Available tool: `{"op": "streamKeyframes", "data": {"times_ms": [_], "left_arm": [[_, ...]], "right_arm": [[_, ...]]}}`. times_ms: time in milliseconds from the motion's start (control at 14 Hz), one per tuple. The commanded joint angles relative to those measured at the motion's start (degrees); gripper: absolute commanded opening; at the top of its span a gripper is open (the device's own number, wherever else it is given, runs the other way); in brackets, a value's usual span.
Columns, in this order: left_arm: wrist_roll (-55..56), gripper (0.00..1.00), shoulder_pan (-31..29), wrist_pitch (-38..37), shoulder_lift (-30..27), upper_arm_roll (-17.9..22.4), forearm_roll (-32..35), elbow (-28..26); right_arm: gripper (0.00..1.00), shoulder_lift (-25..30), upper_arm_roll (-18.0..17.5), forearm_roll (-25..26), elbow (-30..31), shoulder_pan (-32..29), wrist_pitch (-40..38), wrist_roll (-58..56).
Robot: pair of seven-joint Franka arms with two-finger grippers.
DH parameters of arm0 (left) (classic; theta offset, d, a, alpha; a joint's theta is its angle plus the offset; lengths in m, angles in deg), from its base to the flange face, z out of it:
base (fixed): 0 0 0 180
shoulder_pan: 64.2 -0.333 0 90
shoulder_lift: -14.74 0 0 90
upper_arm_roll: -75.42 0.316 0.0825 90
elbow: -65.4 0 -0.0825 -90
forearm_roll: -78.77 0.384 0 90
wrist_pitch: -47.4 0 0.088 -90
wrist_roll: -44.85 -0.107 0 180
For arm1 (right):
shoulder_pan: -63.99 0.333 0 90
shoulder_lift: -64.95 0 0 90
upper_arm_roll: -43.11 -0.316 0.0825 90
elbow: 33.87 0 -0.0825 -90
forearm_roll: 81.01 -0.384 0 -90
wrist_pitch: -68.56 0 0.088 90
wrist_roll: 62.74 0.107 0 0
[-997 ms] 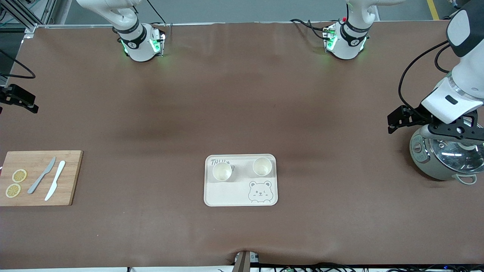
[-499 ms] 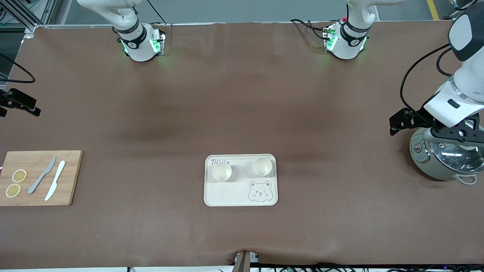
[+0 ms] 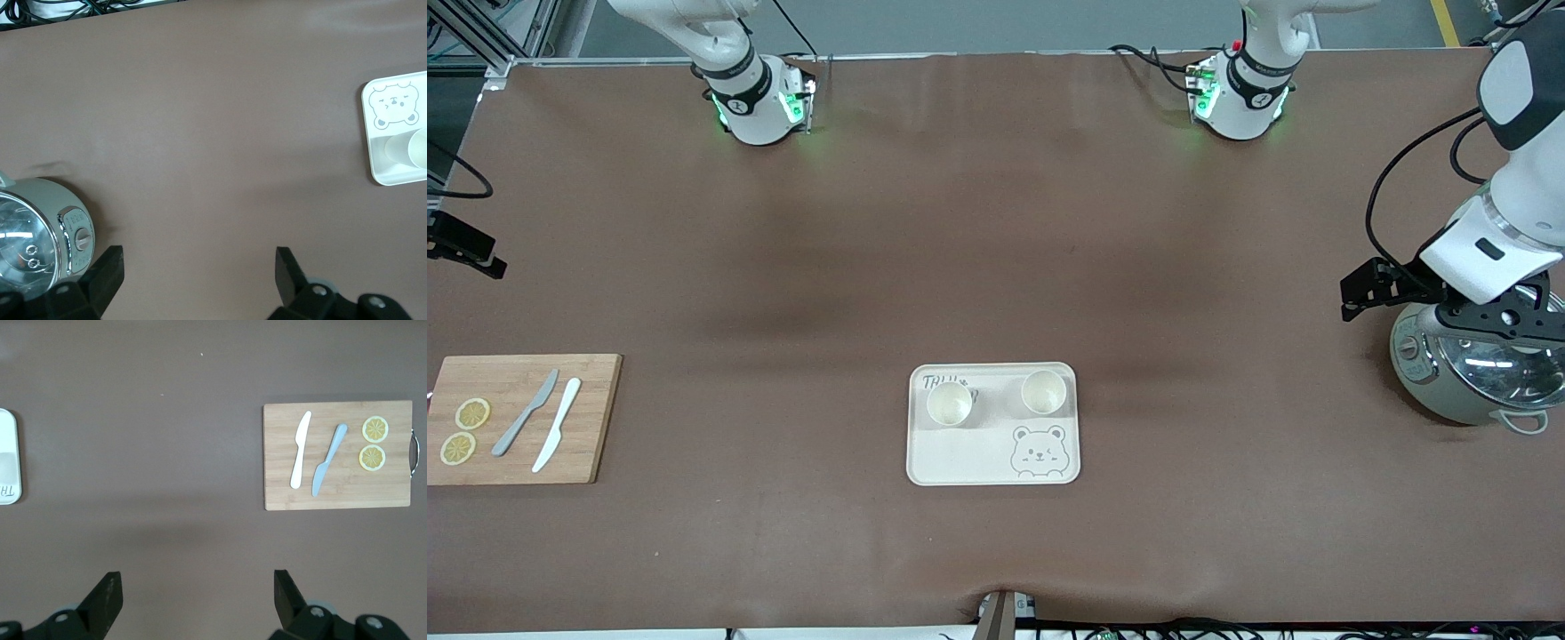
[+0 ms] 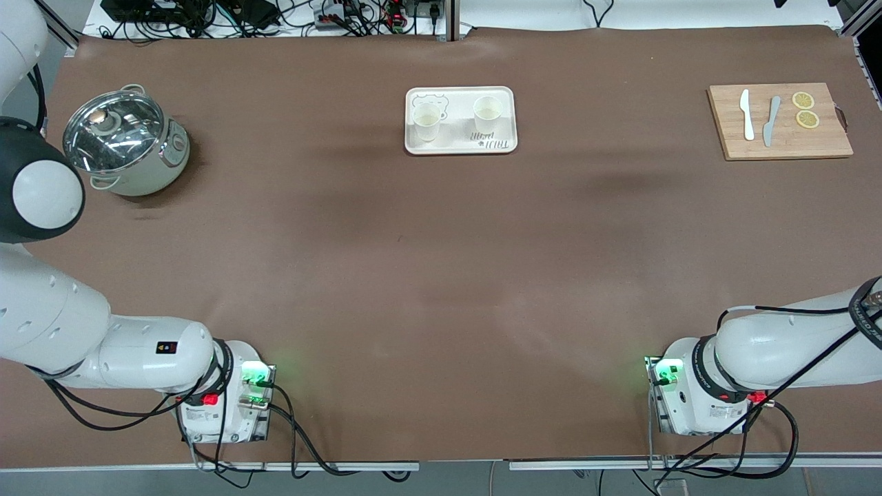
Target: Place white IKEA cup upright on tray with both arms
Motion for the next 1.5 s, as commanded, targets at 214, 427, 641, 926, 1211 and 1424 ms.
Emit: {"op": "streamKeyframes", "data": {"times_ms": [214,427,641,926,1211,1424], "left_arm": [[0.4,1.00,-0.3,0.1,0.4,-0.3,1.9,0.6],[0.5,1.00,-0.3,0.1,0.4,-0.3,1.9,0.6],[0.6,1.00,-0.3,0.1,0.4,-0.3,1.9,0.6],[0.6,1.00,-0.4,0.3,0.4,-0.3,1.8,0.7],[0.7,1.00,-0.3,0.4,0.4,-0.3,1.8,0.7],[0.7,1.00,-0.3,0.4,0.4,-0.3,1.8,0.7]], "right_arm": [[1.00,-1.0,-0.5,-1.1,-3.0,0.6,-1.0,0.4],[1.00,-0.8,-0.5,-1.1,-3.7,0.5,-1.4,0.4],[1.00,-0.7,-0.5,-3.4,-4.1,-0.2,-1.3,0.4],[1.00,-0.7,-0.4,-4.7,-4.4,-0.5,-1.4,0.2],[1.00,-0.7,-0.6,-5.3,-4.4,-2.2,-1.4,0.1],[1.00,-0.7,-0.6,-6.5,-4.4,-2.8,-1.4,0.0]]}}
